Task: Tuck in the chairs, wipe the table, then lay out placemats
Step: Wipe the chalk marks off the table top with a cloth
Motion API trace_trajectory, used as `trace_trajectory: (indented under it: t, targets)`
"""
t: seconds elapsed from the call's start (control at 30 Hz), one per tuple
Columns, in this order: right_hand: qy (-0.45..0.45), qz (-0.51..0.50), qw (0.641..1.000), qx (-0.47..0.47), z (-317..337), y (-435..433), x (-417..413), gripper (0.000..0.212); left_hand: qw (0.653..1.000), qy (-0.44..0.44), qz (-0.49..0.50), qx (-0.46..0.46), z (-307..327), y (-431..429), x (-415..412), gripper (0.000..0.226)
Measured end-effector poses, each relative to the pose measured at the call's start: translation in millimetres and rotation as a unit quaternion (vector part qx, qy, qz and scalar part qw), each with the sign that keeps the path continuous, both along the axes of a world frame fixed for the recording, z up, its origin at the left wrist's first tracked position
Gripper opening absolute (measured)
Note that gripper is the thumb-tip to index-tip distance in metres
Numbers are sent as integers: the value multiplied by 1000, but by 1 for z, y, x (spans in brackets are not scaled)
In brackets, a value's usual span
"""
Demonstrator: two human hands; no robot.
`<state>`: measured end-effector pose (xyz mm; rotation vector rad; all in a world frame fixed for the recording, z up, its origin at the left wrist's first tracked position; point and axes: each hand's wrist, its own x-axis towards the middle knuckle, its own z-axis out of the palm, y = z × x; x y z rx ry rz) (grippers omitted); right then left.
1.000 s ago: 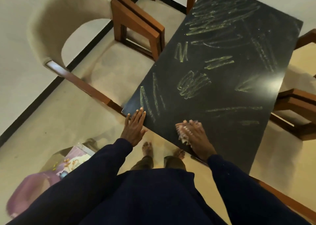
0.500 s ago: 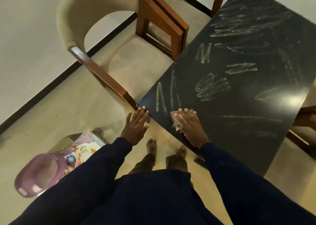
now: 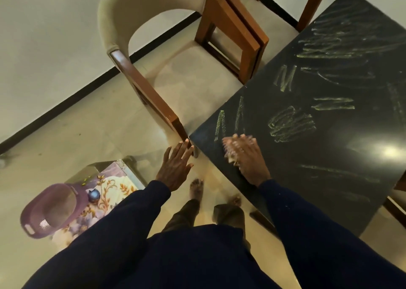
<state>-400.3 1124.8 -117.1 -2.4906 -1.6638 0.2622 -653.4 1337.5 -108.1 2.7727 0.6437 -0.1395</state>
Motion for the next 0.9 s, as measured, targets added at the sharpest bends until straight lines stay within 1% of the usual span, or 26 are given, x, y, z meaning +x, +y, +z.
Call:
trace_trajectory:
  t: [0.03, 0.1, 0.13, 0.17, 0.2, 0.23, 0.27, 0.3, 0.33, 0.37, 0.4, 0.43, 0.47, 0.5, 0.53, 0.57, 0.6, 0.63, 0.67, 0.7, 0.73, 0.77, 0.8, 0.83, 0.87, 0.9]
  targets:
    - [-9, -88, 996, 4, 1, 6, 3, 93, 1000, 4, 6, -3, -2, 0, -1, 64]
    - [-14, -237, 971, 14, 1, 35, -8, 93, 1000, 0, 14, -8, -4, 0, -3, 64]
    - [-7, -272, 962, 22, 2, 52, -18, 93, 1000, -5, 14, -7, -4, 0, -3, 64]
    - [3, -268, 963, 31, 2, 68, -30, 92, 1000, -11, 13, -7, -4, -1, -3, 65]
    - [15, -217, 976, 27, 1, 79, -40, 89, 1000, -17, 12, -8, -3, -1, -3, 65]
    - [23, -128, 991, 16, -1, 84, -47, 85, 1000, -21, 10, -8, -3, 0, -3, 65]
    - [25, -14, 1000, 8, -4, 81, -50, 81, 1000, -23, 9, -8, -2, 0, -5, 65]
    - [26, 99, 995, 8, -3, 74, -45, 78, 1000, -26, 10, -7, -1, 2, -6, 64]
    - [31, 183, 983, 4, -2, 64, -33, 77, 999, -29, 14, -7, -1, 4, -7, 63]
    - [30, 226, 974, -2, -1, 54, -18, 79, 999, -32, 18, -6, 1, 6, -9, 61]
    - [14, 225, 974, -7, 0, 46, -4, 82, 999, -35, 23, -3, 2, 8, -10, 60]
    - [-9, 178, 984, -7, 0, 41, 8, 85, 999, -36, 26, 2, 2, 10, -10, 59]
    - [-29, 91, 995, -2, 0, 39, 15, 86, 999, -36, 28, 5, 3, 11, -10, 58]
    - [-38, -19, 999, 4, -2, 42, 18, 85, 999, -35, 28, 5, 4, 12, -8, 58]
    - [-41, -119, 992, 8, -3, 51, 15, 83, 999, -37, 24, 4, 4, 11, -5, 58]
    - [-41, -185, 982, 7, -1, 63, 4, 81, 999, -42, 18, 4, 5, 10, -1, 59]
    - [-38, -214, 976, 5, 0, 77, -9, 79, 999, -46, 11, 4, 5, 8, 3, 61]
    - [-24, -208, 978, 11, 2, 89, -22, 78, 999, -52, 4, 2, 6, 7, 7, 62]
    - [-4, -165, 986, 17, 2, 96, -32, 78, 998, -57, -3, -2, 7, 5, 12, 63]
    - [20, -91, 995, 24, 1, 97, -39, 78, 998, -64, -7, -7, 8, 3, 15, 64]
    - [30, 8, 999, 27, -1, 92, -39, 79, 997, -70, -8, -9, 9, 2, 18, 66]
    - [31, 108, 993, 23, 0, 83, -29, 80, 997, -73, -5, -12, 9, 2, 20, 67]
    - [27, 184, 982, 7, 0, 74, -14, 81, 997, -74, -1, -14, 9, 3, 20, 67]
    - [16, 219, 976, -9, 1, 64, 3, 83, 997, -75, 3, -15, 8, 4, 20, 66]
    - [1, 202, 979, -14, 2, 56, 18, 85, 997, -74, 9, -13, 7, 6, 18, 64]
    - [-12, 133, 991, -2, 3, 51, 29, 86, 997, -73, 15, -10, 4, 8, 16, 62]
